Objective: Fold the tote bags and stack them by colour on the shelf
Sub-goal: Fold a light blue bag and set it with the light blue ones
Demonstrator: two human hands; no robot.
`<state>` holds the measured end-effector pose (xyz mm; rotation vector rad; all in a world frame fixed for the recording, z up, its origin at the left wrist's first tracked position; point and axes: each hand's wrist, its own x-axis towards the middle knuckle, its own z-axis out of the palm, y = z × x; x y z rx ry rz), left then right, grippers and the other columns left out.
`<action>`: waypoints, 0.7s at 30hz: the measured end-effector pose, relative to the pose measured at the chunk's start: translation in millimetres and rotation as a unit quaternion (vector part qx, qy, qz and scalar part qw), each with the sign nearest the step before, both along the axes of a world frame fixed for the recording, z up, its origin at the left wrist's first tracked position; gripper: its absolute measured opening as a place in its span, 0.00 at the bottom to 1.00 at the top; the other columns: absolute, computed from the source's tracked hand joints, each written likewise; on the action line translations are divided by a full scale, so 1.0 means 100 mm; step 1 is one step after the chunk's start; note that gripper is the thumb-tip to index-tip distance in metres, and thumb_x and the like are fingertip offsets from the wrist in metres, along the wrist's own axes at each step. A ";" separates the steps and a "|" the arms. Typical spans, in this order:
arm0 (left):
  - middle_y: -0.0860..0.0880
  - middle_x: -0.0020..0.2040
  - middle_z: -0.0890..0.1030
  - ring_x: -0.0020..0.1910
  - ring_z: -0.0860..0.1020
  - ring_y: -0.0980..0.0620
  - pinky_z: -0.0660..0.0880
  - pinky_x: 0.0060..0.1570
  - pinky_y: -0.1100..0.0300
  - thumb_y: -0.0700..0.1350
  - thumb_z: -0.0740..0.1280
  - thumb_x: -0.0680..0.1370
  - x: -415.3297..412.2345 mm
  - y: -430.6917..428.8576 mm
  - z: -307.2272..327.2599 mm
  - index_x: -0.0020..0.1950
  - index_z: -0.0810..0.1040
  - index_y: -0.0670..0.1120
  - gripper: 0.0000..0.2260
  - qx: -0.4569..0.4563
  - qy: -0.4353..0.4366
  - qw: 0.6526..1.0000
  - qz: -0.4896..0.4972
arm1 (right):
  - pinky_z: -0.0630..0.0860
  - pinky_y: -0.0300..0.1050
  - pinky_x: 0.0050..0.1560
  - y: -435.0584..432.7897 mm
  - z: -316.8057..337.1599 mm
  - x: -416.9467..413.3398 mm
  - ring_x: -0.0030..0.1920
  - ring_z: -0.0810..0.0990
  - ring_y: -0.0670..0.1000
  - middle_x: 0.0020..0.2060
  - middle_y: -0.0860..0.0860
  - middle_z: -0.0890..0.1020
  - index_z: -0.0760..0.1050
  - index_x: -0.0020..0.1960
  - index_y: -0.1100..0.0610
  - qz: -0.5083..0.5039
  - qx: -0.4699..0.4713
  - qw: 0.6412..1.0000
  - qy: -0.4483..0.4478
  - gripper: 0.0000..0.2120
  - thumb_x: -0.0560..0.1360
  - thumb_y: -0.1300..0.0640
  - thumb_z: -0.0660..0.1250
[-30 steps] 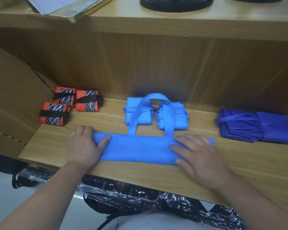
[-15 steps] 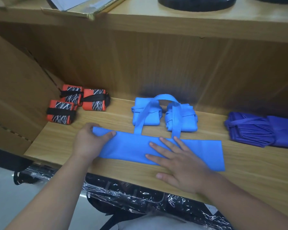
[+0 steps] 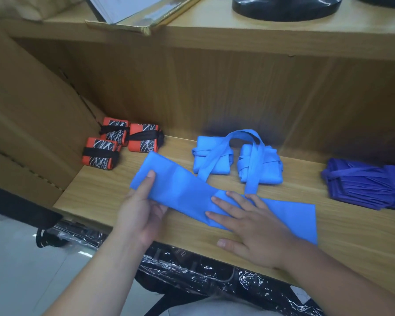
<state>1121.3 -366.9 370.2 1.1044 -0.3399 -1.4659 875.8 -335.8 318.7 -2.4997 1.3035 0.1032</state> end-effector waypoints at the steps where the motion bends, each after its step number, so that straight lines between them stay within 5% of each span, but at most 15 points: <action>1: 0.45 0.56 0.86 0.52 0.85 0.50 0.83 0.45 0.56 0.46 0.64 0.82 -0.03 0.00 0.01 0.61 0.80 0.43 0.11 -0.015 -0.021 1.000 0.003 | 0.40 0.54 0.76 0.00 0.01 0.01 0.82 0.43 0.51 0.81 0.37 0.45 0.50 0.80 0.34 0.001 0.002 1.000 0.005 0.36 0.75 0.24 0.33; 5: 0.50 0.51 0.87 0.49 0.85 0.53 0.81 0.42 0.60 0.45 0.63 0.84 -0.10 0.01 0.06 0.58 0.80 0.47 0.08 -0.046 -0.123 0.990 0.039 | 0.41 0.55 0.76 -0.02 0.01 0.11 0.82 0.42 0.51 0.81 0.38 0.45 0.49 0.80 0.34 -0.005 0.007 1.000 -0.007 0.37 0.74 0.24 0.32; 11: 0.49 0.56 0.85 0.56 0.84 0.49 0.77 0.62 0.43 0.45 0.66 0.82 0.03 -0.19 0.09 0.54 0.82 0.49 0.05 -0.024 -0.222 0.962 0.158 | 0.32 0.52 0.78 -0.08 0.06 0.34 0.80 0.33 0.46 0.81 0.41 0.40 0.46 0.81 0.38 0.029 0.028 0.998 -0.038 0.37 0.76 0.26 0.39; 14: 0.52 0.52 0.85 0.53 0.84 0.51 0.79 0.60 0.44 0.46 0.67 0.82 0.13 -0.28 0.13 0.50 0.81 0.51 0.04 -0.009 -0.271 0.941 0.202 | 0.32 0.47 0.78 -0.04 0.07 0.00 0.80 0.37 0.45 0.81 0.41 0.47 0.53 0.81 0.41 0.035 -0.031 0.998 -0.051 0.36 0.78 0.27 0.40; 17: 0.57 0.46 0.83 0.44 0.82 0.60 0.80 0.53 0.55 0.48 0.67 0.81 0.17 -0.31 0.19 0.50 0.80 0.52 0.03 -0.034 -0.326 0.915 0.234 | 0.36 0.47 0.79 0.11 -0.02 -0.53 0.81 0.45 0.46 0.81 0.41 0.55 0.61 0.79 0.41 0.004 -0.068 0.997 -0.049 0.33 0.80 0.29 0.41; 21: 0.59 0.39 0.78 0.35 0.75 0.66 0.73 0.40 0.66 0.45 0.65 0.82 -0.04 -0.23 0.29 0.49 0.80 0.48 0.05 -0.124 -0.413 0.880 0.197 | 0.42 0.50 0.81 0.33 -0.16 -1.02 0.81 0.41 0.44 0.81 0.38 0.47 0.52 0.81 0.40 -0.022 -0.004 0.994 -0.110 0.31 0.81 0.30 0.44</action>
